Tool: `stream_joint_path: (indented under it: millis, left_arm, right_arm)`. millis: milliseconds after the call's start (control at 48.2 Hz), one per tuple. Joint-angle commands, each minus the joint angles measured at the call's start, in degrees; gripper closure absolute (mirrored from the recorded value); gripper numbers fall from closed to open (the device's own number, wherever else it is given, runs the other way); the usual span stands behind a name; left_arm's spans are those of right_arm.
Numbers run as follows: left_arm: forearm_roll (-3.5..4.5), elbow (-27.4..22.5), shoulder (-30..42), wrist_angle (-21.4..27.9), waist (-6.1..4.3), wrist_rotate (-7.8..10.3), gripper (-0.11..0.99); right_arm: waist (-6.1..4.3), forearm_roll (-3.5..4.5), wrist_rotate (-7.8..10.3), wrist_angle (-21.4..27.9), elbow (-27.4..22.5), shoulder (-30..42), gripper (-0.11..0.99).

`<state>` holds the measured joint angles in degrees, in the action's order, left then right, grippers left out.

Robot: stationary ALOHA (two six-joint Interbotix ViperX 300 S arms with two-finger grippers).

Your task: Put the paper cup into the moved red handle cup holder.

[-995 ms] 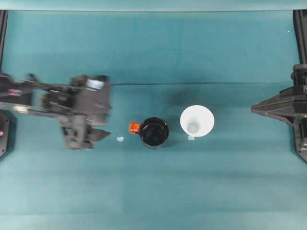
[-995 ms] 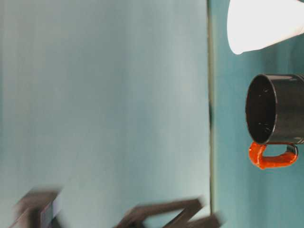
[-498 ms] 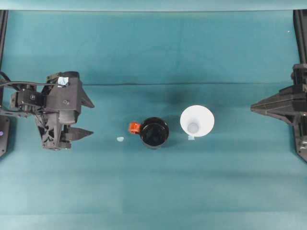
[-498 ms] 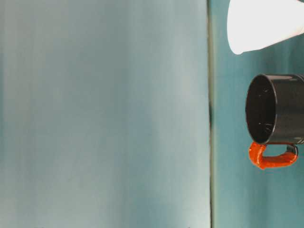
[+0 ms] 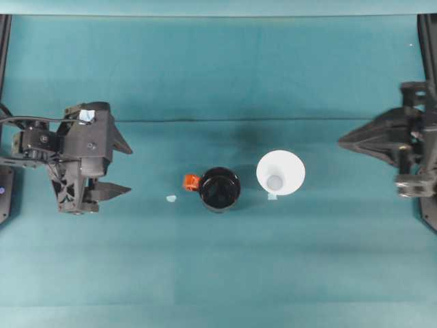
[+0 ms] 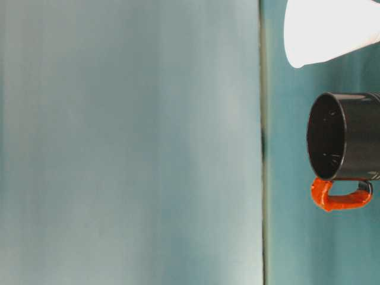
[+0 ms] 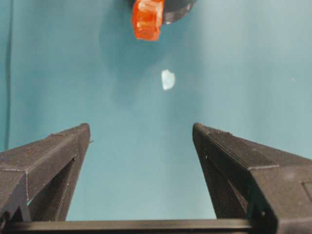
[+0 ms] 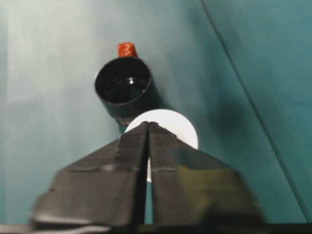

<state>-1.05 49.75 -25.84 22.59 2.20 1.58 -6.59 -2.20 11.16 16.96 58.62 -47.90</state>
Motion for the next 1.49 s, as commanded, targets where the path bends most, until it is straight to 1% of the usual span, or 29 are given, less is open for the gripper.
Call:
stream_joint_path:
  millis: [0,83,104,124,145,166,187,228,249,270,290,373,394,415,477,498,581,684,767,912,933,954,1058,1141,1224,1348,1369,1431,1472]
  left_arm:
    - [-0.18,-0.44,-0.79,-0.18,-0.09,0.09,-0.04]
    - [-0.18,-0.26,-1.14,-0.18,-0.09,0.09,-0.04]
    - [-0.09,-0.18,-1.23,-0.18,-0.09,0.09,-0.04]
    - [-0.18,-0.18,-1.23,-0.18,-0.09,0.09,-0.04]
    - [-0.09,0.0,-1.41,-0.18,-0.09,0.09,-0.04]
    - [-0.09,0.0,-1.41,-0.18,-0.09,0.09,-0.04]
    - [-0.18,0.09,-1.49,-0.18,-0.09,0.09,-0.04]
    - [-0.09,0.09,-1.58,-0.18,-0.09,0.09,-0.04]
    - [-0.09,0.18,-1.67,-0.18,-0.09,0.09,-0.04]
    - [-0.18,0.18,-1.76,-0.18,-0.09,0.09,-0.04]
    - [-0.09,0.26,-1.76,-0.09,-0.09,0.09,-0.04]
    - [-0.18,0.44,-2.11,-0.18,-0.09,0.09,-0.04]
    - [-0.18,0.44,-2.11,-0.18,-0.09,0.09,-0.04]
    - [-0.18,0.44,-2.11,-0.18,-0.09,0.09,-0.04]
    - [-0.09,0.53,-2.2,-0.18,-0.09,0.09,-0.04]
    - [-0.18,0.53,-2.2,-0.18,-0.09,0.09,-0.04]
    - [-0.18,0.62,-2.29,-0.18,-0.09,0.09,-0.04]
    - [-0.09,0.62,-2.37,-0.18,-0.09,0.09,-0.04]
    - [-0.18,0.7,-2.37,-0.18,-0.09,0.09,-0.04]
    - [-0.09,0.7,-2.37,-0.18,-0.09,0.09,-0.04]
    - [-0.18,0.62,-2.37,-0.18,-0.09,0.09,-0.04]
    - [-0.18,0.7,-2.37,-0.18,-0.09,0.09,-0.04]
    - [-0.09,0.7,-2.37,-0.18,-0.09,0.09,-0.04]
    - [-0.18,0.79,-2.37,-0.18,-0.09,0.09,-0.04]
    - [-0.09,0.79,-2.37,-0.18,-0.09,0.09,-0.04]
    - [-0.18,0.79,-2.37,-0.18,-0.09,0.09,-0.04]
    - [-0.09,0.79,-2.37,-0.18,-0.09,0.09,-0.04]
    - [-0.18,0.79,-2.37,-0.18,-0.09,0.09,-0.04]
    - [-0.18,0.79,-2.37,-0.18,-0.09,0.18,-0.04]
  right_arm:
    - [-0.09,-0.26,0.44,0.97,-3.96,9.49,0.91]
    - [-0.09,-0.44,0.53,2.99,-5.98,12.92,0.79]
    - [-0.09,-0.44,0.62,3.6,-6.42,13.89,0.76]
    - [-0.09,-0.53,0.7,4.22,-6.94,14.85,0.71]
    - [-0.09,-0.7,1.05,5.19,-7.65,16.26,0.67]
    - [-0.09,-0.7,1.32,5.71,-8.17,17.23,0.62]
    - [-0.09,-0.7,1.85,6.33,-8.88,18.28,0.57]
    - [-0.09,-0.7,2.64,7.73,-10.02,20.3,0.46]
    - [-0.09,-0.53,2.99,8.35,-10.81,21.27,0.4]
    - [-0.09,-0.53,3.25,8.96,-11.34,22.32,0.34]
    - [-0.09,-0.44,3.43,9.67,-12.04,23.2,0.28]
    - [-0.18,-0.44,3.6,12.3,-14.94,27.25,0.06]
    - [-0.18,-0.35,3.6,12.92,-15.56,28.21,0.03]
    - [-0.18,-0.44,3.6,13.54,-16.26,29.27,0.02]
    - [-0.26,-0.35,3.52,15.21,-18.02,32.26,0.05]
    - [-0.26,-0.35,3.6,15.73,-18.63,33.22,0.06]
    - [-0.26,-0.35,3.6,17.58,-20.65,37.09,0.05]
    - [-0.35,-0.35,3.69,18.19,-21.88,40.34,0.05]
    - [-0.88,-0.35,3.87,18.28,-22.24,42.01,0.06]
    - [-2.64,-0.35,3.87,18.54,-21.8,43.07,0.06]
    - [-2.9,-0.35,3.87,18.54,-21.71,43.07,0.06]
    - [-3.43,-0.35,3.87,18.54,-21.62,43.07,0.06]
    - [-4.92,-0.35,3.69,18.54,-21.27,43.24,0.06]
    - [-5.45,-0.35,3.43,18.54,-21.01,43.86,0.06]
    - [-5.45,-0.35,3.34,18.54,-20.83,45.18,0.06]
    - [-4.66,-0.44,3.34,18.46,-20.74,46.49,0.06]
    - [-4.57,-0.44,3.34,18.37,-20.74,46.76,0.06]
    - [-4.31,-0.53,3.43,18.28,-20.74,47.11,0.06]
    - [-4.31,-0.53,3.43,18.28,-20.74,47.37,0.06]
